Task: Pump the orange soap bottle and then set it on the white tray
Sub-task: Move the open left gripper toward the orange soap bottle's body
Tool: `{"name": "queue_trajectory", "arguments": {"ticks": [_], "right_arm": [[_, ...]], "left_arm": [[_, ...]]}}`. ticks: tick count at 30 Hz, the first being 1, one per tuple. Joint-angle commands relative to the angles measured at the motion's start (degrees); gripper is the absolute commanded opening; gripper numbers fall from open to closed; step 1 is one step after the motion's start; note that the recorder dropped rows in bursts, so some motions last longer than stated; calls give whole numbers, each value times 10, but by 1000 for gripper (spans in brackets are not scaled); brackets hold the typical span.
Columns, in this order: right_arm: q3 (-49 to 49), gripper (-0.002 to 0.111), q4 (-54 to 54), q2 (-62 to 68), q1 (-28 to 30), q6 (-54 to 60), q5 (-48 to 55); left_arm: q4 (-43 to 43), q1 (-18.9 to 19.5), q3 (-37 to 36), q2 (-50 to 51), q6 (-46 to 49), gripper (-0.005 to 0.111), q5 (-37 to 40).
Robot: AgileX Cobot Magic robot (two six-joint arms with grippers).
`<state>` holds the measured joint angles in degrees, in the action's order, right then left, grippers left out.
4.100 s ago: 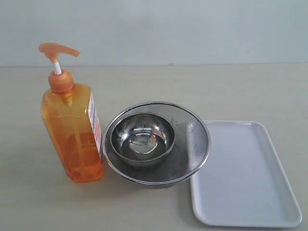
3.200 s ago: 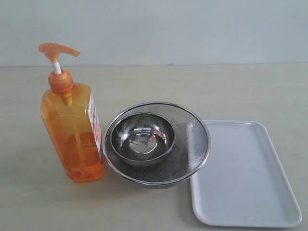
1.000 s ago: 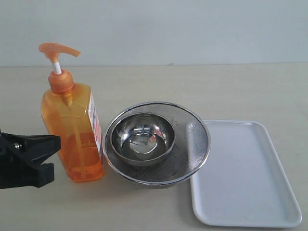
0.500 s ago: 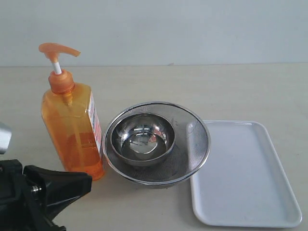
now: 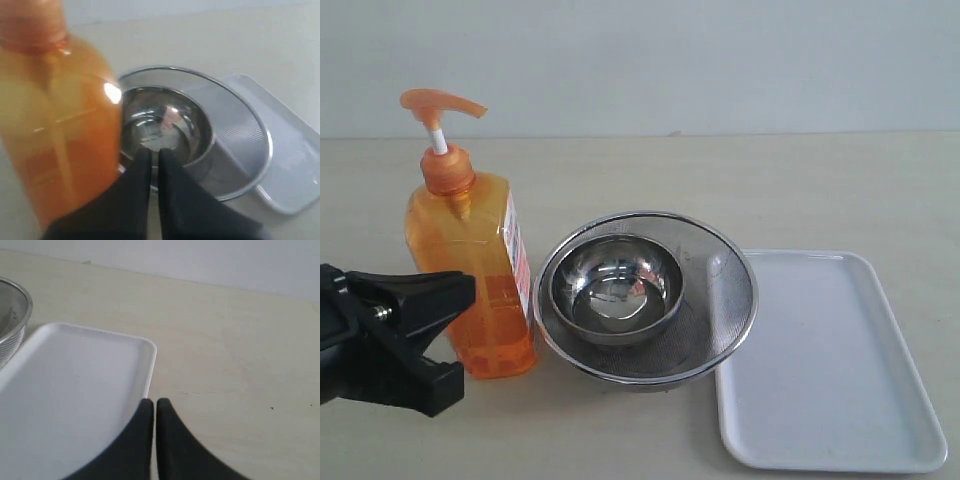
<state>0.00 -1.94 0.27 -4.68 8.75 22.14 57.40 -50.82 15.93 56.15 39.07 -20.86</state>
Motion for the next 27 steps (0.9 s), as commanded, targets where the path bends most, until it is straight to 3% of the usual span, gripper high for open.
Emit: {"name": "queue_trajectory", "arguments": {"ticks": [1,10,13,16,19,21,27], "right_arm": [[-3,0,2,-3,1,1,-3],[-3,0,2,-3,1,1,-3],[-3,0,2,-3,1,1,-3],[-3,0,2,-3,1,1,-3],[-3,0,2,-3,1,1,-3],[-3,0,2,-3,1,1,-3],[-3,0,2,-3,1,1,-3]], "left_arm": [[134,-1,3,0,126,5,-29],[116,-1,4,-6,119,6,-14],[118,-1,4,-20,104,21,30],[122,-1,4,-41,95,50,77],[125,-1,4,-56,80,81,68],[125,-1,4,-61,79,93,54],[125,-1,4,-60,79,95,-9]]}}
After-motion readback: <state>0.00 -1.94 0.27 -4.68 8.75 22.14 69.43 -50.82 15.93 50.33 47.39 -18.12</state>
